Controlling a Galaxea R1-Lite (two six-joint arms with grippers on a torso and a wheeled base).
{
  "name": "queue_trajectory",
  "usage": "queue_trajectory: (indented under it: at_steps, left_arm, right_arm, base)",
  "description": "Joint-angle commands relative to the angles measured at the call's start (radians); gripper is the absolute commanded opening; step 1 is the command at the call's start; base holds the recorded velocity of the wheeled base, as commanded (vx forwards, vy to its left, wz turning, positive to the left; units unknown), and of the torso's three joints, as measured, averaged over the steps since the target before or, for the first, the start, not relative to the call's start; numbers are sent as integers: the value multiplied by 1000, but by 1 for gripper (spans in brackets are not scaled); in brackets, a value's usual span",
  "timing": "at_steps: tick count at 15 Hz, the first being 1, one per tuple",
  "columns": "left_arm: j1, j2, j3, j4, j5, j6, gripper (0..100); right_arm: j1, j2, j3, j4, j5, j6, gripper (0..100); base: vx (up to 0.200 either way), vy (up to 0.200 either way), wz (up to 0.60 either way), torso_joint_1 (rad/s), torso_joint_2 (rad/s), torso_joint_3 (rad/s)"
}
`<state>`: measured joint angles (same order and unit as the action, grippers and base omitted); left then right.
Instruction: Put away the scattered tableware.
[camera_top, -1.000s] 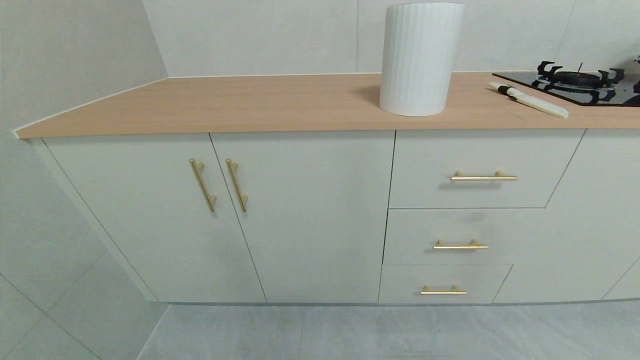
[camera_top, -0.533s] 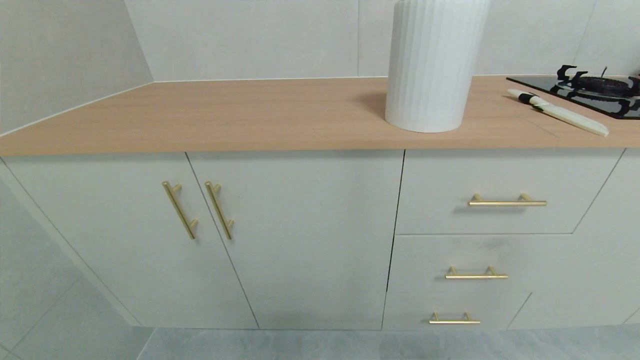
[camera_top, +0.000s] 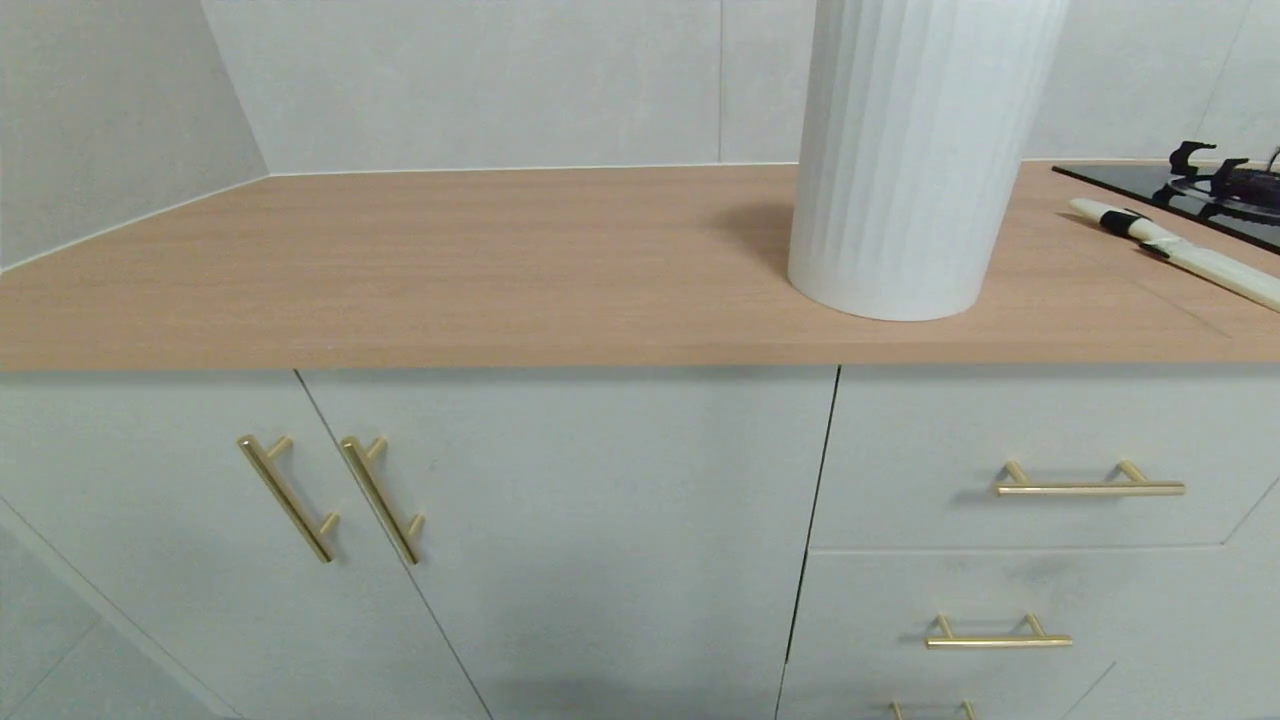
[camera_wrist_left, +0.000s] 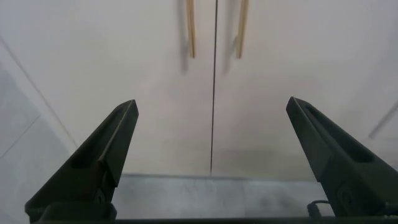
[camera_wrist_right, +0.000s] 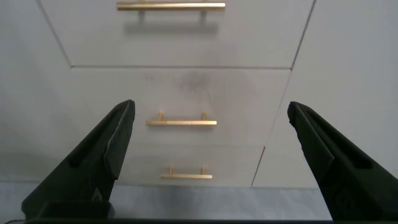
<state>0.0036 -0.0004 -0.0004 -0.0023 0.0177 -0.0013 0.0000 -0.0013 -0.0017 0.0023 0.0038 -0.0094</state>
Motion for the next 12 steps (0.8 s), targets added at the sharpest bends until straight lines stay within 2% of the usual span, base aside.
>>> queue_trajectory:
  at_steps: [1,3,12]
  left_arm:
    - [1,0,0,-1,1,0,100]
    - [1,0,0,1,1,0,100]
    - [1,0,0,1,1,0,100]
  right_arm:
    - [2,3,0,-1,1,0,100]
    - [0,1,0,-1,1,-1,100]
    - [0,3,0,-1,1,-1,100]
  base:
    - [0,0,0,0,0,0]
    - [0,0,-600,7,2,5]
    - [0,0,0,0,0,0]
